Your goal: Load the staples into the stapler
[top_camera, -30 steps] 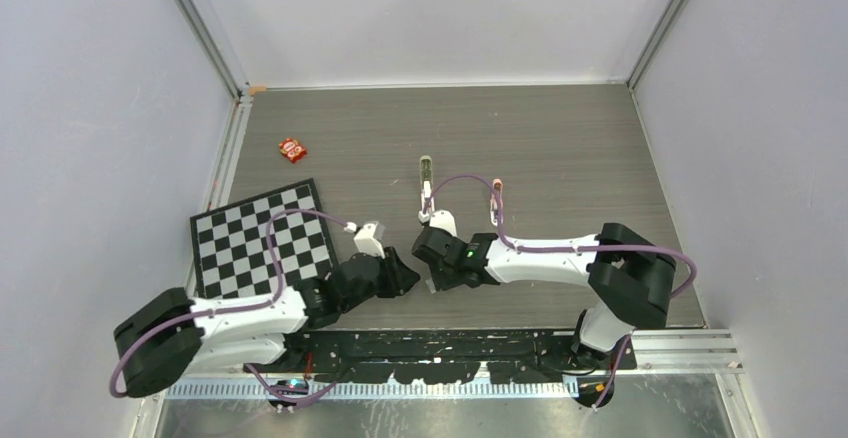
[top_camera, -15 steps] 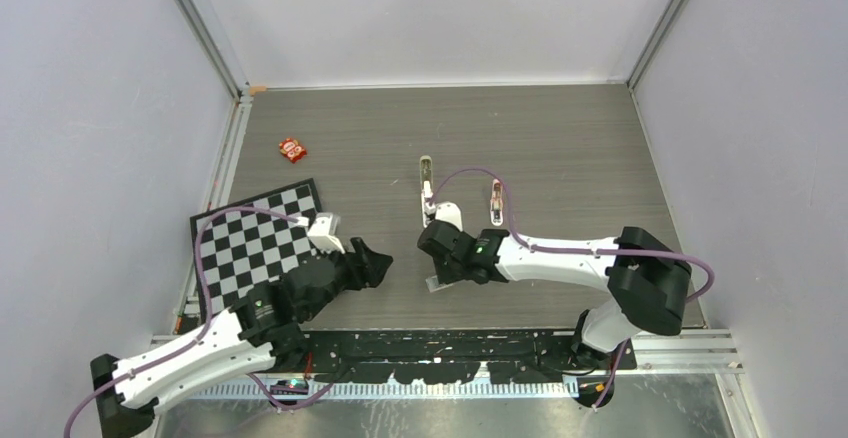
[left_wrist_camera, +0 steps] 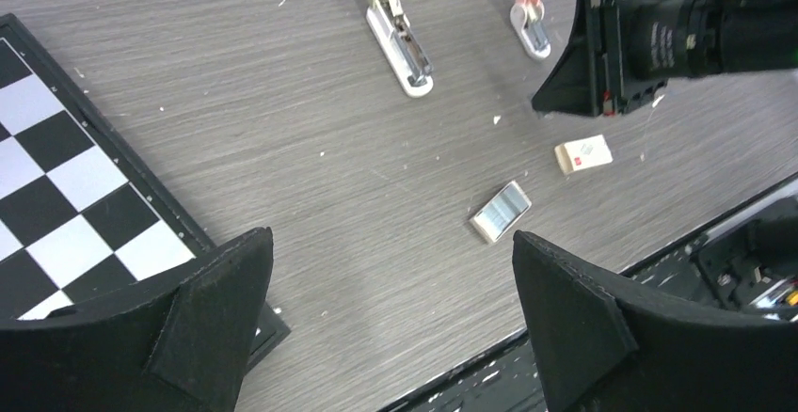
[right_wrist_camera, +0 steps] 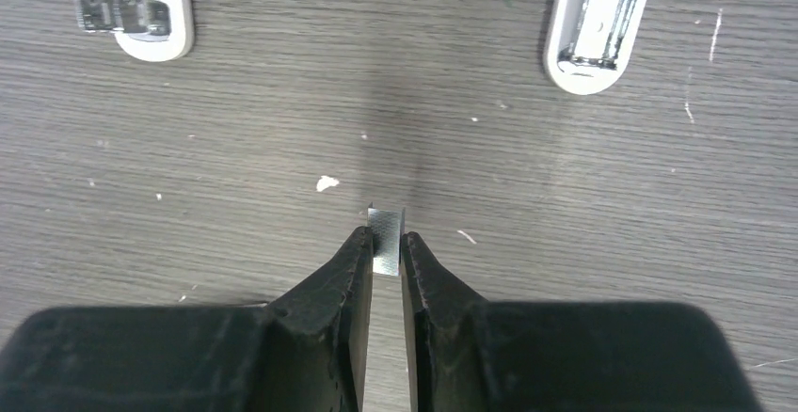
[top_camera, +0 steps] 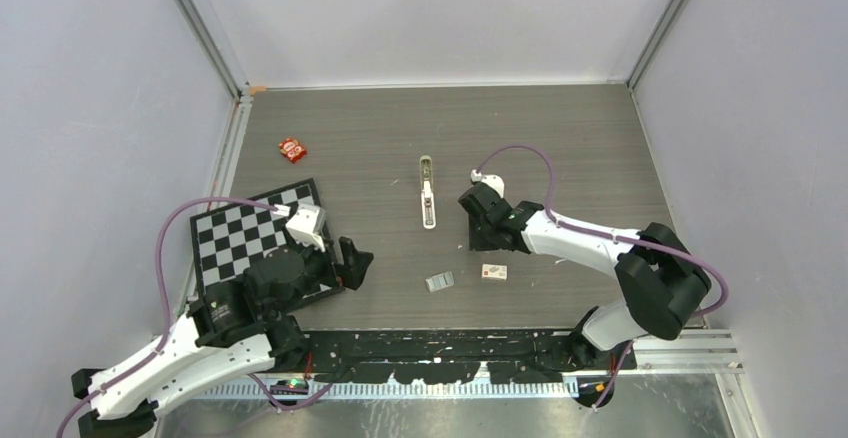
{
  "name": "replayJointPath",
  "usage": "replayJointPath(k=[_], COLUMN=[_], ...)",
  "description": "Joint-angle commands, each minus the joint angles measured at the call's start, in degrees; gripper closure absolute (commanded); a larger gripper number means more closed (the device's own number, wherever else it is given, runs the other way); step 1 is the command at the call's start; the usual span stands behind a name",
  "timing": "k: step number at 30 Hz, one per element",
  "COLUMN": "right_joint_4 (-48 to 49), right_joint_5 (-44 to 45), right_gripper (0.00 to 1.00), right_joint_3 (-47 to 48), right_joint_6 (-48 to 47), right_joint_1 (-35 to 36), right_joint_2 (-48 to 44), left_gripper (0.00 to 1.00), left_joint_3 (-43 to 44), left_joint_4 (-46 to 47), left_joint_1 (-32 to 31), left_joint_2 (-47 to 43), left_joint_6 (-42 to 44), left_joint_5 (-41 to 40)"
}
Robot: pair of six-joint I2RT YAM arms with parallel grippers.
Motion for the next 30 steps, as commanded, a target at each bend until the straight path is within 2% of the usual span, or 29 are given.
replayJointPath(k=[1, 8, 15, 20, 30], right_joint_4=[2.7, 3.6, 4.3, 4.1, -1.2], right_joint_5=[-1.8, -3.4, -4.0, -3.6, -1.4], right_gripper=[0.78, 0.77, 0.76, 0.69, 0.66], right_joint_3=[-0.6, -1.6, -1.1, 0.0, 3.5], right_joint_6=[-2.1, -2.2, -2.2, -2.6, -4.4], right_joint_1=[-1.9, -3.4, -3.8, -4.0, -4.0], right_joint_2=[0.4, 2.2, 5.0, 6.5, 8.8], left_gripper=[0.0, 0.0, 0.0, 0.0, 0.0], left_joint_3=[2.1, 6.3, 3.2, 2.1, 2.3], left_joint_4=[-3.8, -9.5, -7.4, -6.7, -6.5], left_joint_1=[-0.1, -0.2, -0.2, -0.1, -0.1], left_joint_2=[0.9, -0.3, -10.1, -15.0, -13.1], left_joint_6=[6.2, 9.9, 10.9, 11.7, 11.9], left_joint_5=[2.3, 2.0, 0.9, 0.0, 1.0])
